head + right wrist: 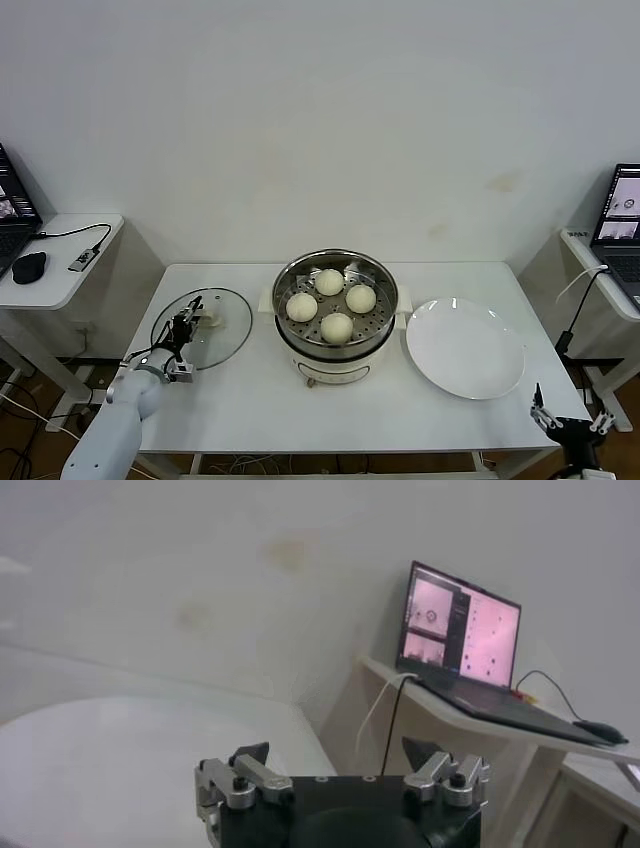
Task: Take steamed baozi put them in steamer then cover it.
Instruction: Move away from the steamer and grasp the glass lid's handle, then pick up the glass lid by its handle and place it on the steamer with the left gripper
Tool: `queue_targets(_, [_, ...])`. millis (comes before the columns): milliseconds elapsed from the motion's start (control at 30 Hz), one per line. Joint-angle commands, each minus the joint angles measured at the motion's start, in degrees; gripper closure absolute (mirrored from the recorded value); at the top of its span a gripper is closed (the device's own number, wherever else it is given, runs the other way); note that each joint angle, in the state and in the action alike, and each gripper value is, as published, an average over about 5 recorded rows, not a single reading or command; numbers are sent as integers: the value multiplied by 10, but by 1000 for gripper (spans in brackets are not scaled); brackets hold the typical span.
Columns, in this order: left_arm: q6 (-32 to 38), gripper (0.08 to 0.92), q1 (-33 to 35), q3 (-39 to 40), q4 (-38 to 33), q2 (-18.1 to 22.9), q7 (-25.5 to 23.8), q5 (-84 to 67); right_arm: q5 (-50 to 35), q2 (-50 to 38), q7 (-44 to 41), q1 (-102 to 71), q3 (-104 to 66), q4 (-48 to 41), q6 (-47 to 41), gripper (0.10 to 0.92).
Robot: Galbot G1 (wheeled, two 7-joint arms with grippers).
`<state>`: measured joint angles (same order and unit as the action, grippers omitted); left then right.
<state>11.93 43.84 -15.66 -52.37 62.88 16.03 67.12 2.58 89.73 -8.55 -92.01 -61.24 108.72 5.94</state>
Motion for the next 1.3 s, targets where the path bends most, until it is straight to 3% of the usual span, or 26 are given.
queue_targets(33, [0, 694, 2, -4, 3, 0, 17, -7, 1, 0, 0, -1, 1, 0, 1, 203])
queue_targets(200, [-8, 834, 33, -30, -50, -4, 33, -16, 3, -2, -1, -5, 4, 4, 3, 203])
queue_targets(400, [-76, 868, 139, -84, -211, -20, 16, -34, 7, -12, -1, -16, 17, 13, 8, 203])
queue_targets(867, [-274, 868, 357, -187, -620, -62, -160, -117, 29, -30, 0, -24, 86, 29, 17, 203])
queue_targets(1100, [-351, 868, 362, -135, -740, -93, -188, -197, 44, -33, 3, -17, 101, 29, 21, 203])
queue_targets(1300, [-395, 868, 286, -18, -734, -119, -182, -182, 74, -23, 11, -4, 112, 17, 25, 203])
